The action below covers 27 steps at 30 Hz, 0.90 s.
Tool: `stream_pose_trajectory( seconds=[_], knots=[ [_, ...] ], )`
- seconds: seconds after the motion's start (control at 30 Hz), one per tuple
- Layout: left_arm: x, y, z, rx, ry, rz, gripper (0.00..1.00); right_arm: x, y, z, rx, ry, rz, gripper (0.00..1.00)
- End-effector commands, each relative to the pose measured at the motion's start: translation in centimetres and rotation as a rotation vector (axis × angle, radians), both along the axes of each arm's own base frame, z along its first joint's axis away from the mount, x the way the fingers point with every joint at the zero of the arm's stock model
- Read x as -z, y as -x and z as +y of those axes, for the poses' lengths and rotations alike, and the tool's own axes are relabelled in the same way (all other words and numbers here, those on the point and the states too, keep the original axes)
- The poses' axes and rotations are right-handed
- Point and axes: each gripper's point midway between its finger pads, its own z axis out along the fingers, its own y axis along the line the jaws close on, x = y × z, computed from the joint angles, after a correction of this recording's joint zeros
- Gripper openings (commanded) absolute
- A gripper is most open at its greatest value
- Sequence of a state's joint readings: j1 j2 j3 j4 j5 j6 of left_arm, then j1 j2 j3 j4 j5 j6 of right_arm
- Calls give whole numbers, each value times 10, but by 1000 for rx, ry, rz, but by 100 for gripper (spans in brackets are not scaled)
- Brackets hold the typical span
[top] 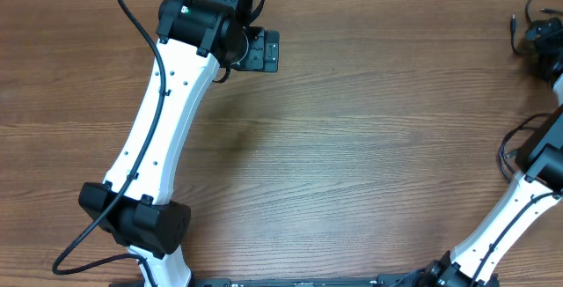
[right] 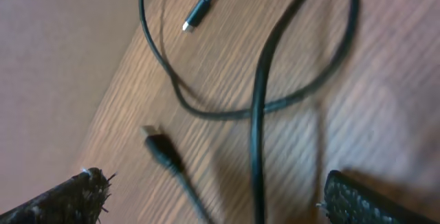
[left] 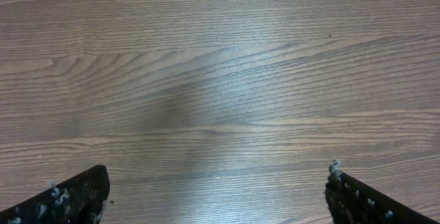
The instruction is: Untangle cables
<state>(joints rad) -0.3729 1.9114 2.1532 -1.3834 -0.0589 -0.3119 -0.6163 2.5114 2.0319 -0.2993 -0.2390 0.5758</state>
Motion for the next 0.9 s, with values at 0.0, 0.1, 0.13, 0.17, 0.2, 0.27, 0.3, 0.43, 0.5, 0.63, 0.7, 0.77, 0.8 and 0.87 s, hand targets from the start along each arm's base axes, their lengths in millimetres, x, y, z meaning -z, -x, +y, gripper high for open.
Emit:
stream_pose_trajectory(
  seconds=[0.0,0.1,0.13,0.17,0.2,0.27,0.3,0.43,0.5,0.63,0.7,0.77,0.8,0.87],
  knots=[
    [-5,0,-2,-4,17,-10,100,-105,-6,8,63,24,-79,100],
    [-5,0,-2,-4,17,-10,100,-115,1,33,25,-32,-19,100],
    [-5,0,-2,-4,16,-11,100,-118,4,44,2,-60,-4,100],
    [-5,0,-2,-4,16,-11,100,-121,7,52,-17,-82,7,100],
    [-5,0,-2,-2,15,-11,100,-123,10,58,-26,-98,17,100],
    [-5,0,-2,0,13,-11,100,-124,13,72,-65,-142,29,100],
    [-5,0,-2,3,12,-12,100,-121,17,79,-107,-145,51,100],
    [-5,-1,-2,1,9,-13,100,-98,45,65,-21,-86,212,85],
    [-5,-1,-2,1,9,-13,100,-85,76,40,197,-56,335,84],
    [-5,-1,-2,2,9,-13,100,-81,140,1,552,64,520,96],
    [-5,-1,-2,2,10,-13,100,-84,158,-10,627,105,561,100],
    [-5,-1,-2,2,9,-13,100,-83,171,-15,678,100,585,100],
    [-5,-1,-2,2,10,-13,100,-82,177,-16,695,86,594,99],
    [-5,-1,-2,2,10,-13,100,-79,190,-17,749,45,608,97]
  ],
)
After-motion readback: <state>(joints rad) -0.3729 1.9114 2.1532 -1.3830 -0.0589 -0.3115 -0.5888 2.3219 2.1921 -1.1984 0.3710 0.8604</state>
